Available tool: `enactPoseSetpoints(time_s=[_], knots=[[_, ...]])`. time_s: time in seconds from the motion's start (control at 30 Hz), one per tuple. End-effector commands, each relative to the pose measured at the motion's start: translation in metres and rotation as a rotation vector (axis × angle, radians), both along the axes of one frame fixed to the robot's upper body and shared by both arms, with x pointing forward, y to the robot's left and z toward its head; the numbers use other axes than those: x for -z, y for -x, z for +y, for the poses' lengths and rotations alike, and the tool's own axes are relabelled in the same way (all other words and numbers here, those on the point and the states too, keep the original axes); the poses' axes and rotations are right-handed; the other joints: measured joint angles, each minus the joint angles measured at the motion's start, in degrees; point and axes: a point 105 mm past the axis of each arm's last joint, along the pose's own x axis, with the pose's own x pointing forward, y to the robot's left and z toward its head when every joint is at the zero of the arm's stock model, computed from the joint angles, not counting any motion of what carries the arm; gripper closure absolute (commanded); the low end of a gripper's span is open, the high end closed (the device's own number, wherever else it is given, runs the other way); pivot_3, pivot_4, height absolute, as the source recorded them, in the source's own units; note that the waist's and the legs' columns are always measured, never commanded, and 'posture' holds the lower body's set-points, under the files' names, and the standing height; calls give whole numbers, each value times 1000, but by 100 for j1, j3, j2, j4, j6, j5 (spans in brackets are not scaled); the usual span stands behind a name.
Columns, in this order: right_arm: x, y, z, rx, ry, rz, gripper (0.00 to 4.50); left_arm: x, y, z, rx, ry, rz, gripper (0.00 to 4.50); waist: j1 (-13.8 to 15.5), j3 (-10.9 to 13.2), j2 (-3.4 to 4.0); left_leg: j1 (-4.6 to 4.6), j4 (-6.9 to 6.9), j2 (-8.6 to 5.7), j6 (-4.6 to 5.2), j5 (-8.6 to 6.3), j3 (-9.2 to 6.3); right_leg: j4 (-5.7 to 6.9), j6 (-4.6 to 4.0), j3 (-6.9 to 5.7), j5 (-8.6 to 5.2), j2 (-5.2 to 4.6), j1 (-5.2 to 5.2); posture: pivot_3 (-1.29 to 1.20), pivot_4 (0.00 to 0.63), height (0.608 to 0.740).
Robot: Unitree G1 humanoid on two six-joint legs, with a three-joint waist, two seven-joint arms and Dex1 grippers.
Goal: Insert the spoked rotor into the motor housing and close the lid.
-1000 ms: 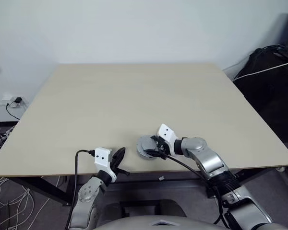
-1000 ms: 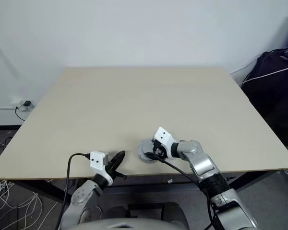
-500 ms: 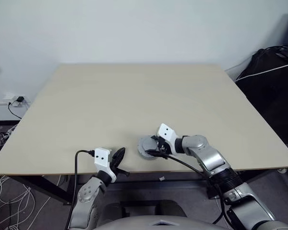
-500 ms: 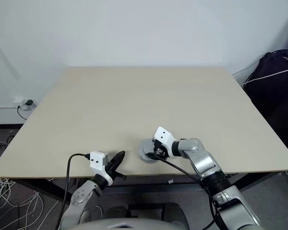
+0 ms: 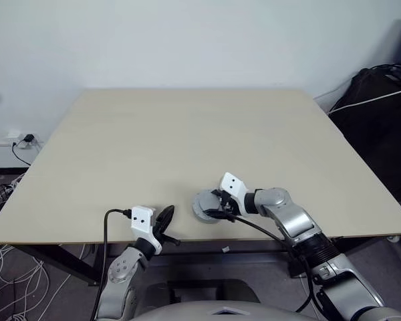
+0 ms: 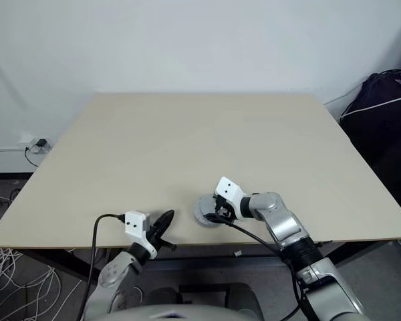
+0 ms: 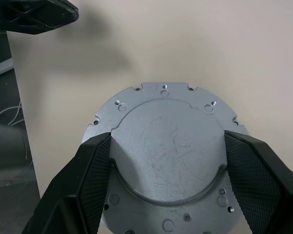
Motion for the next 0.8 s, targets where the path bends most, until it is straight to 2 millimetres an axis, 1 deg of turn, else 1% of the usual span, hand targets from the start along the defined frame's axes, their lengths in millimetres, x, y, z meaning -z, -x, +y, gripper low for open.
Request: enactPoseSetpoints(time_s=[0.03, 0.2, 0.3, 0.4, 0.57, 0.63, 0.8], knots=[[9, 2, -5, 7, 47, 17, 1290, -9, -9, -12, 88, -8, -46, 4500, 0, -1, 1, 1, 0, 0, 0, 0, 0, 0, 0, 0, 0, 0, 1, 0, 0, 740], [9, 3, 0, 4, 37, 18, 1290, -17, -22, -24, 190, 16, -44, 4500, -14, -6, -3, 3, 0, -1, 0, 1, 0, 1, 0, -1, 1, 1, 6, 0, 0, 740], [9, 5, 3, 0, 29, 16, 1290, -17, -29, -29, 240, 0, -18, 4500, -30, -10, -3, 4, 0, 0, -1, 1, -1, 1, 1, -1, 1, 2, 7, 0, 0, 740], [9, 6, 6, 0, 20, 14, 1290, -17, -40, -30, 250, -20, 12, 4500, -50, -11, -5, 5, 0, 1, -3, 2, -1, 3, 2, -1, 1, 5, 7, 0, 0, 740], [9, 7, 7, 7, 14, 13, 1290, -18, -51, -34, 274, -31, 54, 4500, -69, -12, -8, 5, 0, 1, -4, 3, -2, 3, 5, 0, 3, 6, 8, 0, 0, 740], [8, 7, 7, 10, 12, 12, 1290, -19, -53, -36, 283, -11, 71, 4500, -74, -13, -8, 5, 0, 1, -5, 3, -3, 3, 6, 0, 3, 6, 8, 0, 0, 740], [8, 7, 7, 20, 8, 9, 1290, -15, -54, -46, 344, -31, 119, 4500, -86, -13, -9, 6, 0, 0, -5, 3, -3, 3, 7, 0, 4, 6, 10, 0, 0, 740]])
